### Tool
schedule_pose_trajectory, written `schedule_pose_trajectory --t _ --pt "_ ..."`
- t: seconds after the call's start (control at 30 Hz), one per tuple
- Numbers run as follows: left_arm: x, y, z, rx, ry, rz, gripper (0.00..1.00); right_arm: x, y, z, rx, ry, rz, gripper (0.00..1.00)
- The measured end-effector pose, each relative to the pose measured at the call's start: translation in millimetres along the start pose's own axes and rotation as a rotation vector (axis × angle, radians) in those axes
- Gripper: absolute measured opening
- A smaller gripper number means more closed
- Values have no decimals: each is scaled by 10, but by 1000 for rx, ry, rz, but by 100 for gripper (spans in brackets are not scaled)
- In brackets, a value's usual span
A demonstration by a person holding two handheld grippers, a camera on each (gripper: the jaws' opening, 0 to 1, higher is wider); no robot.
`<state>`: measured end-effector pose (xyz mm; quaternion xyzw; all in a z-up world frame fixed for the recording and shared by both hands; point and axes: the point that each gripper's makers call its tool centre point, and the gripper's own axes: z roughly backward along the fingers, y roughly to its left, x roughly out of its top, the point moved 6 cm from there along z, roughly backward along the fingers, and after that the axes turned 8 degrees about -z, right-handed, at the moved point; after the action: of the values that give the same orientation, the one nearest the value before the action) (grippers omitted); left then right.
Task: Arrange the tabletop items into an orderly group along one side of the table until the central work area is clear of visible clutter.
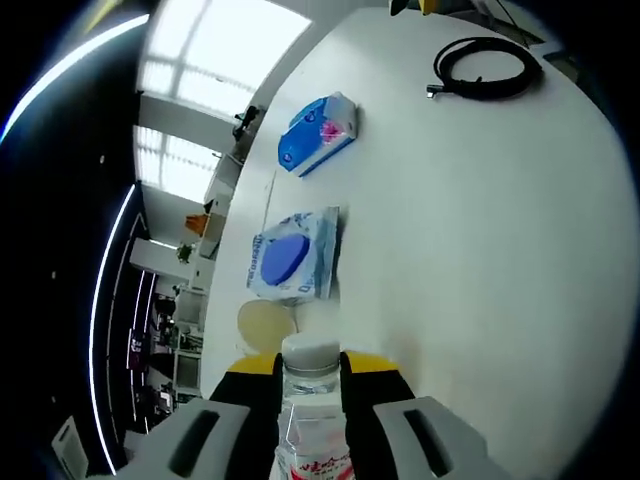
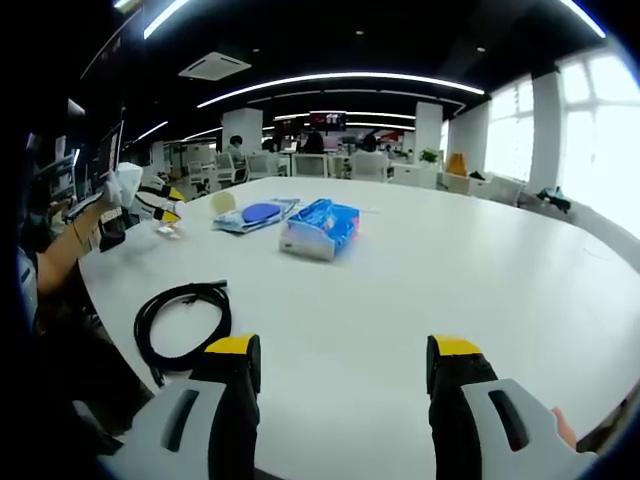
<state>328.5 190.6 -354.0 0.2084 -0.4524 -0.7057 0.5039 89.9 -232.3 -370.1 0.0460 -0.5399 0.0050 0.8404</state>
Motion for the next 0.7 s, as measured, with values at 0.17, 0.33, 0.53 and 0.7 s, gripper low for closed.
schedule_pose_trajectory --t 0.17,0.33,0.53,0.7 --pt "-36 39 9 23 9 7 21 6 -8 15 -4 -8 -4 65" --pt "-83 88 53 48 19 15 21 8 -20 37 -11 -10 -4 65" --pt "-113 158 122 69 23 26 21 13 -12 43 -10 -13 -3 65" --pt "-133 188 165 76 25 29 21 15 11 35 -5 -14 -1 65"
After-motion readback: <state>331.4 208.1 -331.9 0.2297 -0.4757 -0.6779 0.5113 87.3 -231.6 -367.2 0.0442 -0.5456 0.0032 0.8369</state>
